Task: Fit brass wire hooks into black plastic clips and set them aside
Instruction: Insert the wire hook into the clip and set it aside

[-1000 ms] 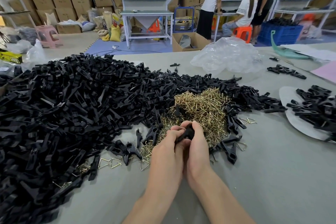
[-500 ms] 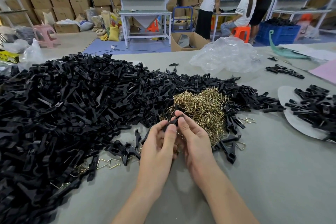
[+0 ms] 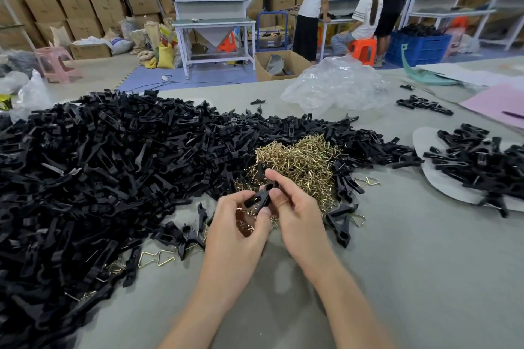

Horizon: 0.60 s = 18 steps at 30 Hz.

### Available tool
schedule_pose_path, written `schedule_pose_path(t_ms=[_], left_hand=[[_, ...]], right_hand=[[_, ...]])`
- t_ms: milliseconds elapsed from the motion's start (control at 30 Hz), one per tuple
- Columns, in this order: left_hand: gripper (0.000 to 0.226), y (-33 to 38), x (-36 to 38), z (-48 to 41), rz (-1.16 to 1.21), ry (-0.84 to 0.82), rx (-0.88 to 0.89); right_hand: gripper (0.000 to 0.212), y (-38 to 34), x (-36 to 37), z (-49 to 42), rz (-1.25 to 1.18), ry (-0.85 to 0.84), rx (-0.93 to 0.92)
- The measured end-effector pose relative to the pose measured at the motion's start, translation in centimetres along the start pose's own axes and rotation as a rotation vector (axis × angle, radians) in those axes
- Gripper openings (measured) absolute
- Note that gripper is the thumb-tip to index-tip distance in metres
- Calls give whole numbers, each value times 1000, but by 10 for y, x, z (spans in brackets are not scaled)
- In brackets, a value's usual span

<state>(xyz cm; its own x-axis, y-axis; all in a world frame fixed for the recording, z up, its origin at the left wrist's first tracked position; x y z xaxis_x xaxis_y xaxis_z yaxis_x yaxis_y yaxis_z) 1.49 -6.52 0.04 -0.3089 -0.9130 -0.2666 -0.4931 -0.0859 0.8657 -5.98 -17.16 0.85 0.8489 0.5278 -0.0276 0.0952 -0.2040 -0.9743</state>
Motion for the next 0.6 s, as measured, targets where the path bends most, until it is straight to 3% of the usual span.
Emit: schedule_pose_path(t_ms=[200,433,600], left_hand=[[37,13,18,0,-110,-115,164],[45,107,146,-14,10,-251,171],[78,189,240,-25,49,-552,146]], right_hand=[[39,-7,-28,5,-30,50,2],[35,-22,-128,-17,-301,578,58],[39,-31,-184,-22,-300,708,99]])
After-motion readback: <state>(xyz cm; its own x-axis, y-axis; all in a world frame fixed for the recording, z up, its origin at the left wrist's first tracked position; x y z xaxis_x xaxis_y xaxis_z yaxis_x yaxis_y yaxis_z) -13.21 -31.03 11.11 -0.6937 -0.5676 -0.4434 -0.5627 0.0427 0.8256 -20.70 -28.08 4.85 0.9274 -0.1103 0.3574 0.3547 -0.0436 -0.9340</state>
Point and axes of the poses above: each hand's wrist, its own z-axis away from the middle knuckle, its own x-axis out of the palm, y = z × x, the point moved 3 cm from there along -z, towards the middle knuckle, and after that the axes turned 10 degrees about y, right-handed, at the moved point
